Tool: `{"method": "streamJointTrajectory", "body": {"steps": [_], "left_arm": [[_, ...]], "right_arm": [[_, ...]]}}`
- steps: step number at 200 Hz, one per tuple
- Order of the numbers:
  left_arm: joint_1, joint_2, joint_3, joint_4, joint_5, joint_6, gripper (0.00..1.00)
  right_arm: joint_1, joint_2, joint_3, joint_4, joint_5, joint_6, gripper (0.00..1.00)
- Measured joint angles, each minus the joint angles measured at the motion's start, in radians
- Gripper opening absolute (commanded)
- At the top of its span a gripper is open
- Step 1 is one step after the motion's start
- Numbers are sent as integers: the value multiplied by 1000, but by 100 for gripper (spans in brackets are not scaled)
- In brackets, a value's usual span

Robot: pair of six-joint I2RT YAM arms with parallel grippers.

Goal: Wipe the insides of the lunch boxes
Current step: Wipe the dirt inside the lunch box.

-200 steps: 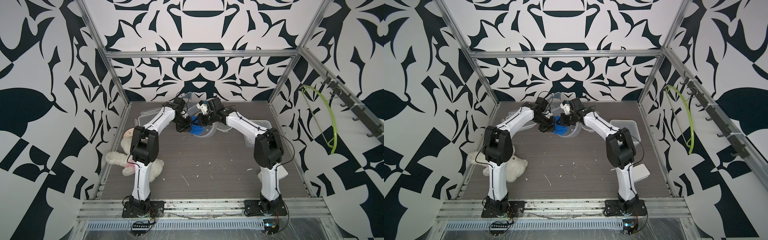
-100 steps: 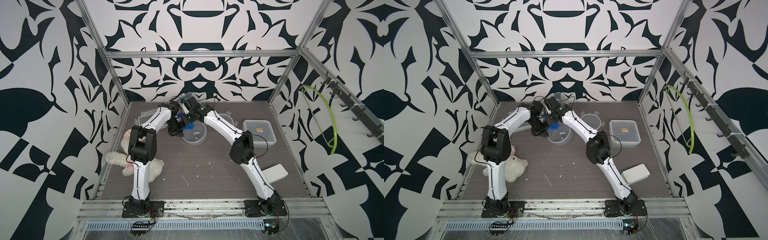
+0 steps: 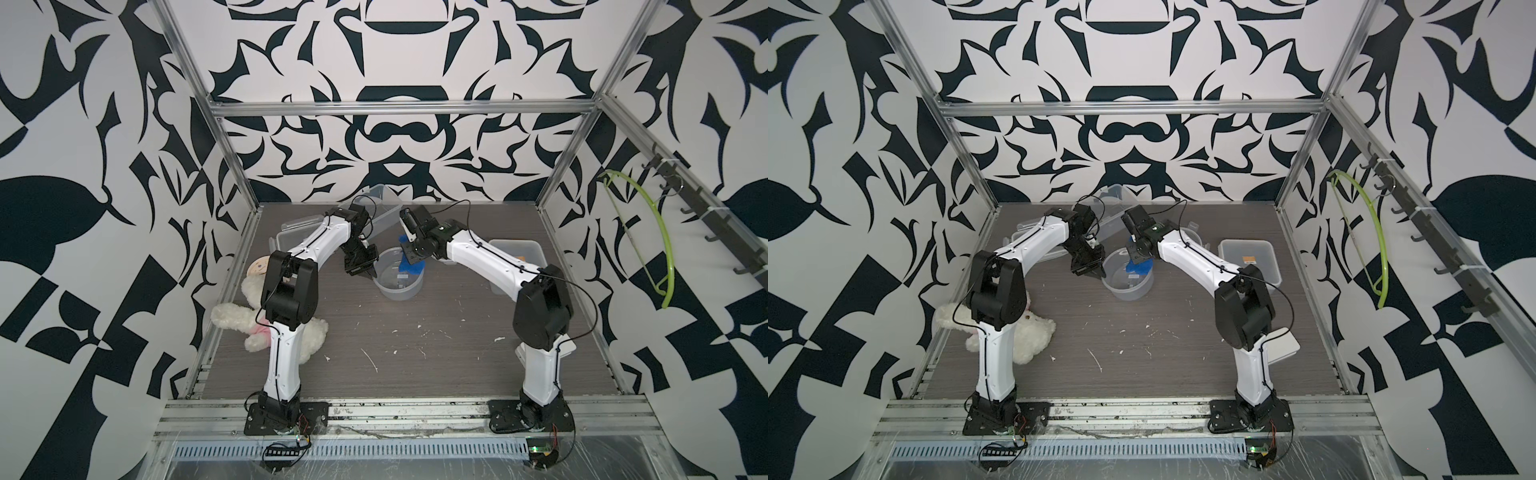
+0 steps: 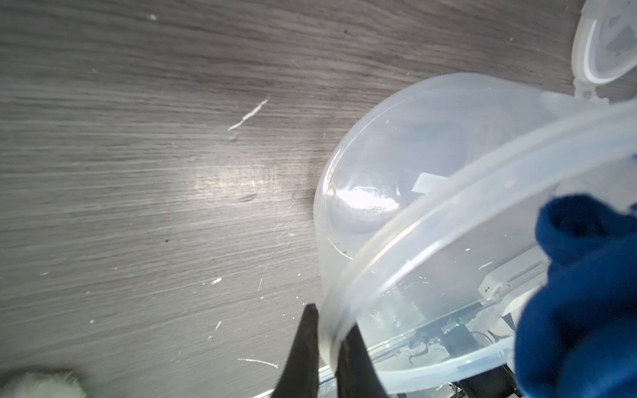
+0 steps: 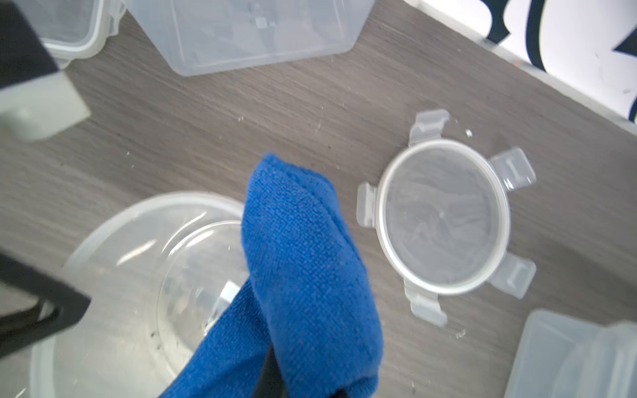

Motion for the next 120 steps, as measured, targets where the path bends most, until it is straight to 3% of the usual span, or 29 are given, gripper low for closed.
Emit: {"method": "streamJointTrajectory", "body": {"steps": [24,71,120], "left_arm": [[0,0,0,-6,-3,4,0],[0,3,0,-23,-22,10,0],[12,32,1,-24,-27,10,0]], "right_arm": [[7,-59,-71,0,-21,26,0],[21,-128,-220,82,-238,101,0],[175,-29,-200,183,-421,141,0]]}}
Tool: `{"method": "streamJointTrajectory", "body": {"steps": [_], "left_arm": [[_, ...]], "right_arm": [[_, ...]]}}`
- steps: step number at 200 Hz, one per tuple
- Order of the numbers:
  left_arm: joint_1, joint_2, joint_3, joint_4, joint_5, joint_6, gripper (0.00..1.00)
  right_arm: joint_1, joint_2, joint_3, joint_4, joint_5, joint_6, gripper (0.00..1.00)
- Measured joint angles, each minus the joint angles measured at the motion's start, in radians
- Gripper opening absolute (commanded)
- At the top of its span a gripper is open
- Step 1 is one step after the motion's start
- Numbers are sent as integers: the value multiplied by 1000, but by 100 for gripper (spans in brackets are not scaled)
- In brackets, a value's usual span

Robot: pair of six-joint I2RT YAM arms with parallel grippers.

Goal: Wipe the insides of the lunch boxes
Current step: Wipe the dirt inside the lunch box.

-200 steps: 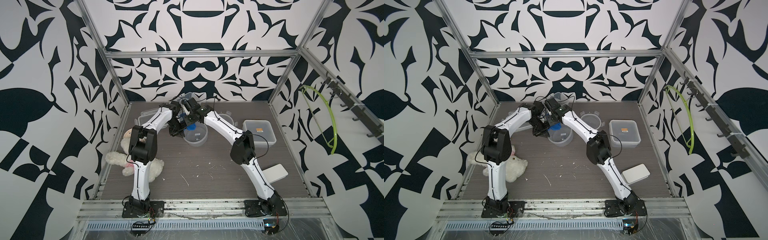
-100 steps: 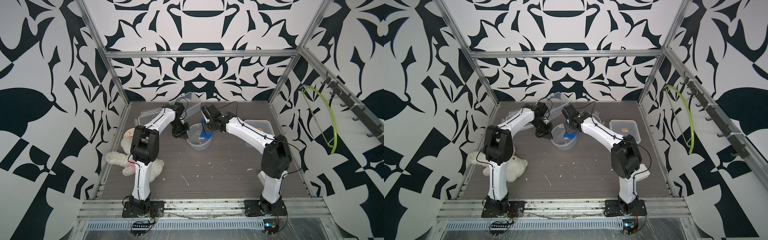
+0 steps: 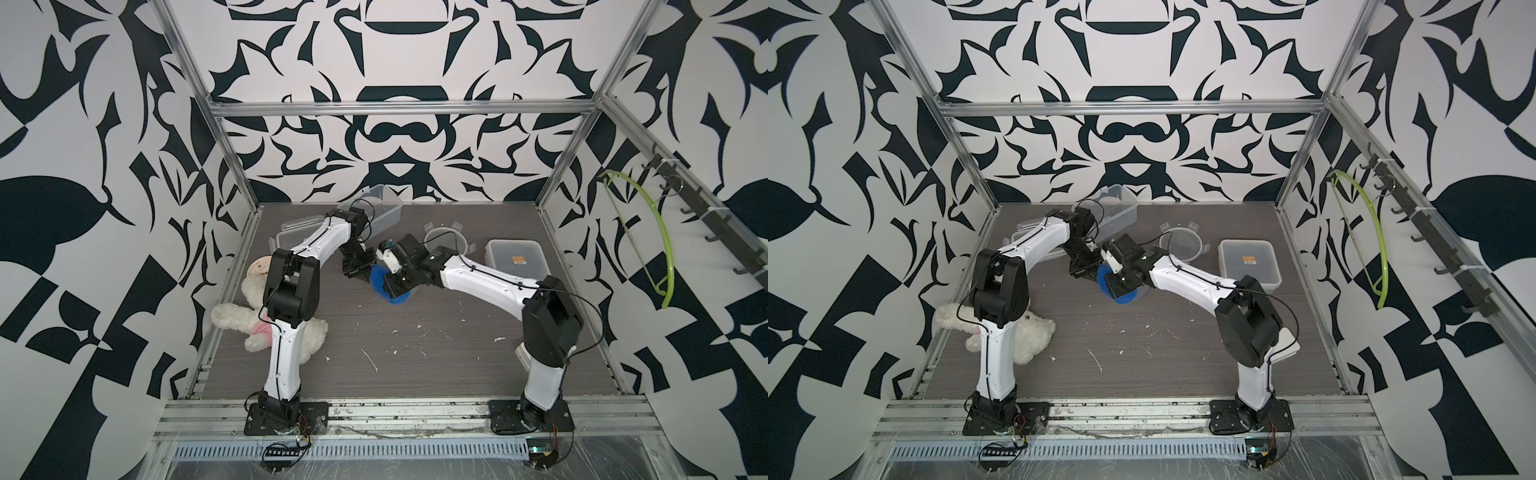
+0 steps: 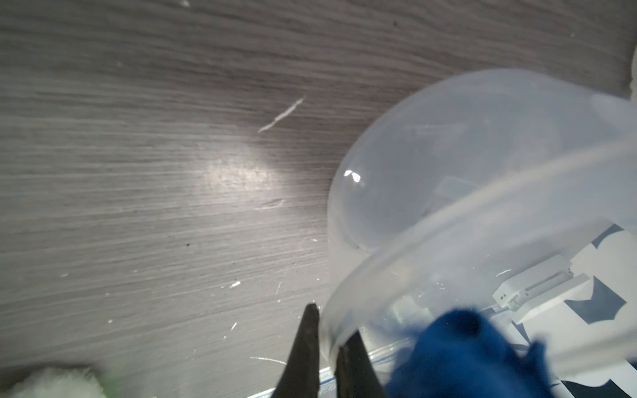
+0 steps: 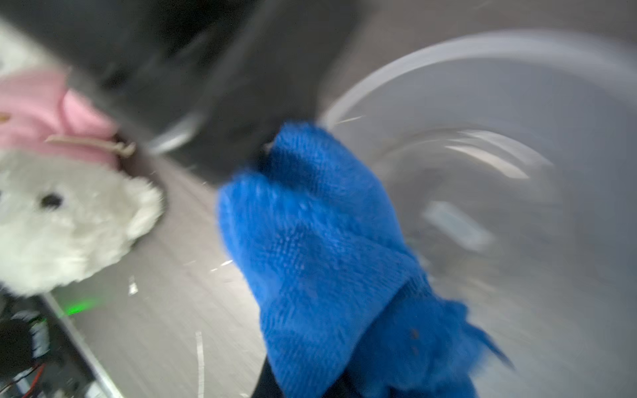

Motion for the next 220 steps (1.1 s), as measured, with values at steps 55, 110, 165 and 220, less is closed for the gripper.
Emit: {"method": "streamJointTrajectory", "body": {"steps": [55,110,165,220], "left_arm": [[17,2,2,13,-15,-6,0],[8,-2,2,24,-6,-8,0],[7,-6,2,13,3,-8,0],[7,-3,11,2,7,-8,0]], "right_arm": [[37,110,80,84,-134,47,0],[-124,-12,-7,49,-151,37,0],[-238,143,307,-68,-13,22,0],[-96,396,385,-173,53,-67,0]]}}
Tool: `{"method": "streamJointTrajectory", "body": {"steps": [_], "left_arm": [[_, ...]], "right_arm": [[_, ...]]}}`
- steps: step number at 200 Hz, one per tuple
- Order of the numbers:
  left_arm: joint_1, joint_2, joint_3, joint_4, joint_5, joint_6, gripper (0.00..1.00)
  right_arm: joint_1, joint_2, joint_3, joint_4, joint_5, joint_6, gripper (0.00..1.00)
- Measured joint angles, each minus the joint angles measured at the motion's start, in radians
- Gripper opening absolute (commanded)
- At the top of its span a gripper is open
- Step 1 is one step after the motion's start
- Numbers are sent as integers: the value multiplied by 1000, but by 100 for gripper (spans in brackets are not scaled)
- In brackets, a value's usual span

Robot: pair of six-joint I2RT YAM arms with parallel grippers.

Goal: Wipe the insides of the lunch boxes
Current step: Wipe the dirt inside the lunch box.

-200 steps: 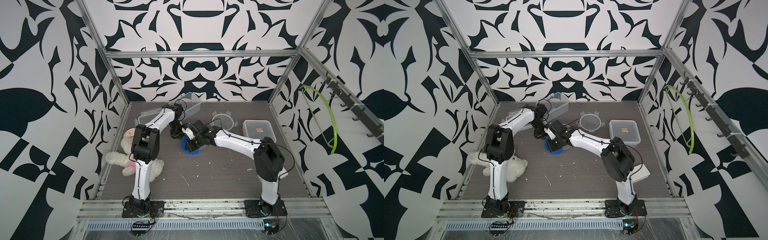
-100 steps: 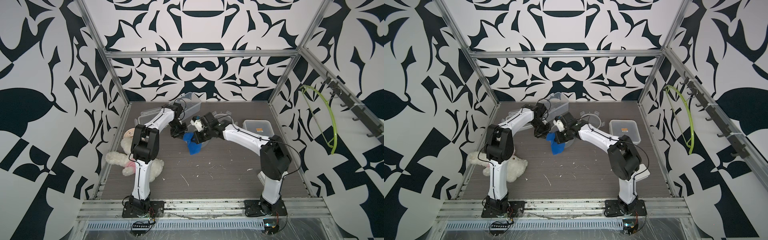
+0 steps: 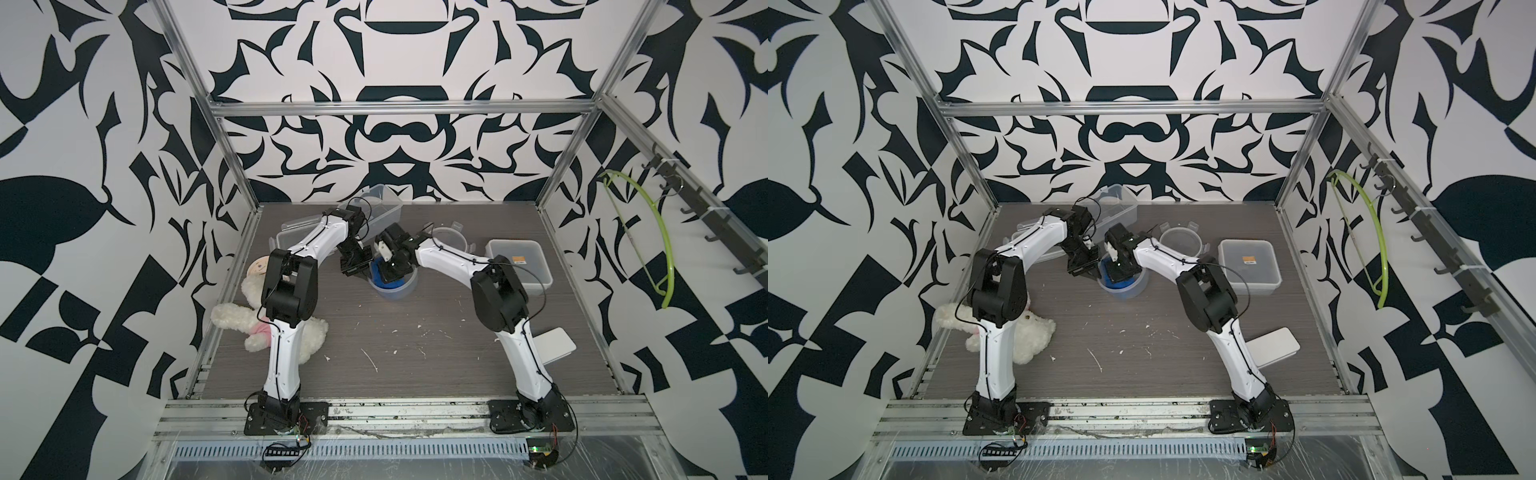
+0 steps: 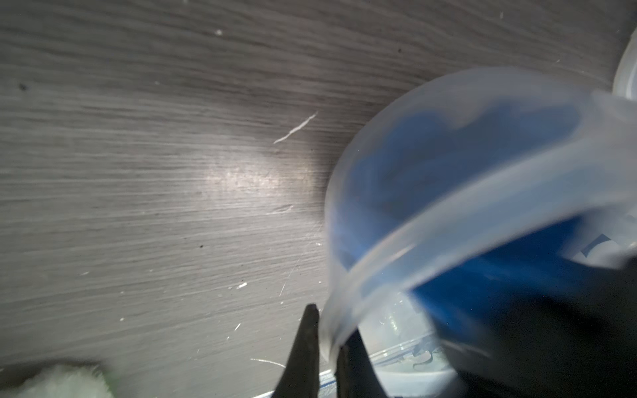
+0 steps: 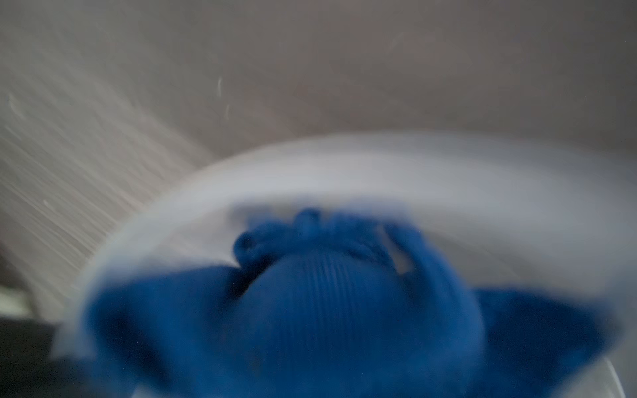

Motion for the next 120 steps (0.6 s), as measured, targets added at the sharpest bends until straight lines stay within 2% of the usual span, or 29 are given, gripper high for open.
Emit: {"method": "streamJointTrajectory", "body": {"steps": [38,63,92,120], "left_arm": [[-11,4,13,-36,2,2,0],[-15,4,24,-22,11,4,0],[-15,4,24,-2,6,3,0],[-14,4,19,34,3,-5,0]], "right_arm": [[21,-53,-18,-91,51,-62,0],[10,-78,-7,-186,181,-110,0],[-12,-12,142,-325,376,-113,0],[-46,104,320,-341,460,-90,0]]}}
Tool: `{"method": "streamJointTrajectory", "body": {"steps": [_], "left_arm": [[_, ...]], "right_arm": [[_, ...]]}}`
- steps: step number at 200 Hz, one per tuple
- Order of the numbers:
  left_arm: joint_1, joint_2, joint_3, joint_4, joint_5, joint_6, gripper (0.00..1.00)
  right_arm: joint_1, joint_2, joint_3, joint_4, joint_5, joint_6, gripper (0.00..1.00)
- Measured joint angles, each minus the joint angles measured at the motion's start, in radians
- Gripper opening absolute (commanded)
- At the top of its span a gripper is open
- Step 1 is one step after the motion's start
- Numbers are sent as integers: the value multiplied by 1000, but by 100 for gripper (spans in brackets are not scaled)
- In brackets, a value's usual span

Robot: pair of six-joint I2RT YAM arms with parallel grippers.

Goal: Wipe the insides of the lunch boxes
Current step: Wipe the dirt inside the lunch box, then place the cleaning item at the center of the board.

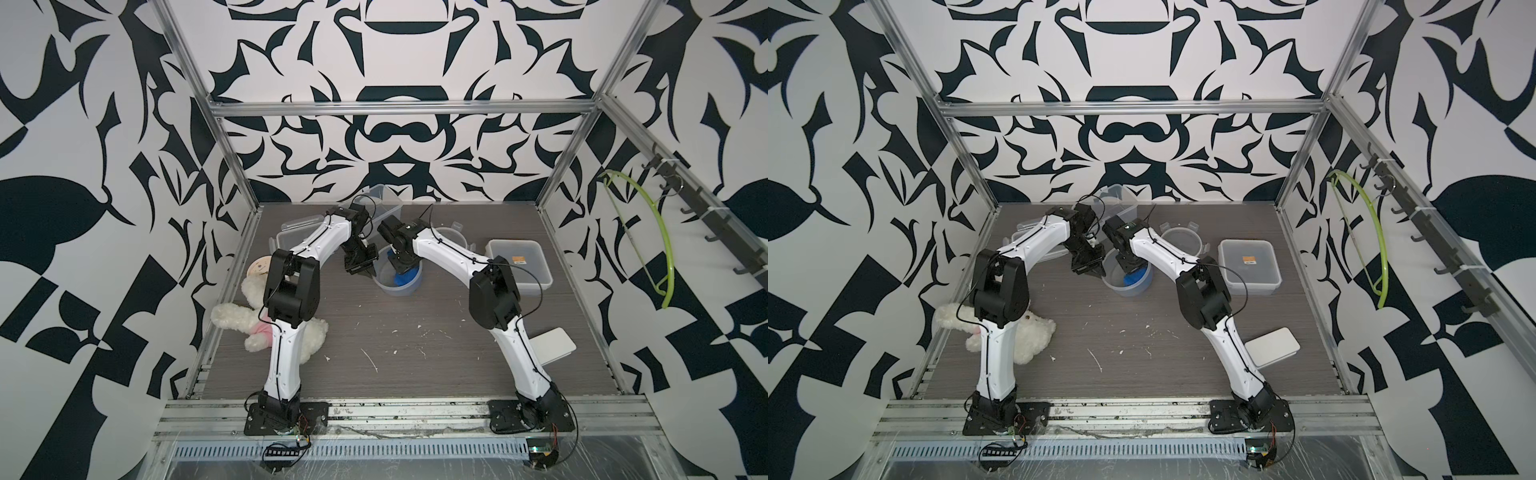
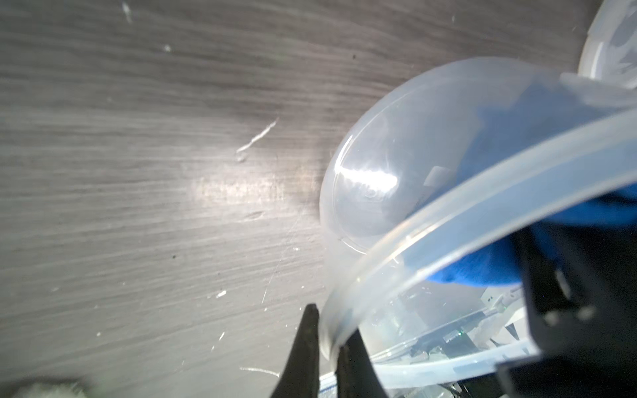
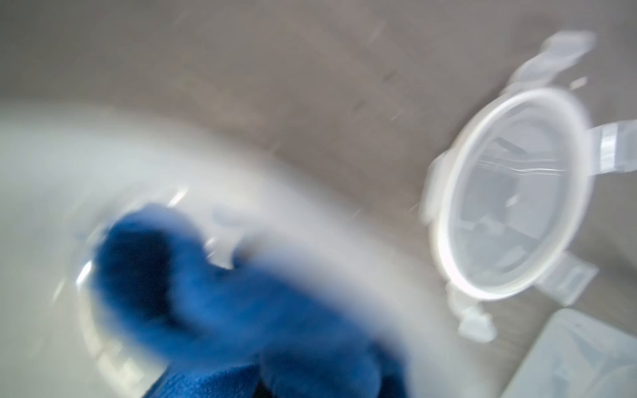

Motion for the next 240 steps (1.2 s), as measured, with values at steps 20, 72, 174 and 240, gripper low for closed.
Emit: {"method": "streamJointTrajectory", "body": {"steps": [20,72,174,240], "left_arm": [[-1,0,0,24,-11,-10,0],[14,0,0,-10,-40,-45,0],[37,-40,-13,18,-6,8,0],[190,-51,-54,-150,-215,21,0]], "right_arm": [[-4,74,95,18,-40,19,0],[-25,65,-72,374,-611,178,0],[-180,-373,-642,951,-1239,496,0],[-253,-740,-745,702,-882,216,0]]}}
